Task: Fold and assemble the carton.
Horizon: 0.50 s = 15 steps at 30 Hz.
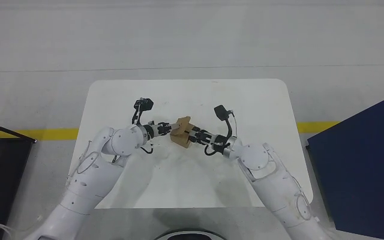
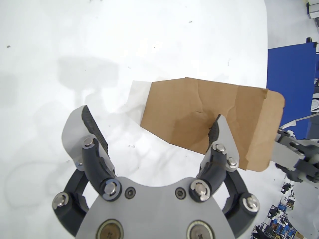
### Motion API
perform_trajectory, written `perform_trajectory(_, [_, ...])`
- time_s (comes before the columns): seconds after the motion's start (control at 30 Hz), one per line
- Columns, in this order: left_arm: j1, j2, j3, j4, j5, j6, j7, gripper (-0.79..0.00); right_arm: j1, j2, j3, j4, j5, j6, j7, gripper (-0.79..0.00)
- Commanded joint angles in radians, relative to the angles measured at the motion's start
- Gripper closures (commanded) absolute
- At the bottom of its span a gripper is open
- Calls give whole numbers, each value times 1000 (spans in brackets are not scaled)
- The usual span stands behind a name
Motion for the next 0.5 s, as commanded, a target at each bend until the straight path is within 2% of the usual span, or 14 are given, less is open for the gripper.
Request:
perform_trajectory(0.0, [17,2,-8,-59,-3,7,-1,-785,5,0,0,13,4,2,-2,0])
perform_trajectory(0.17, [71,12,-68,-166,-79,41,-36,-785,21,-4,-6,59,28,-20,-6,0])
perform_trajectory(0.27, [80,17,-99,-176,-128,66,-96,-785,30,-4,1,88,47,-45,-3,0])
perform_trajectory(0.47, [69,19,-116,-159,-161,112,-125,-785,25,2,43,117,81,-89,7,0])
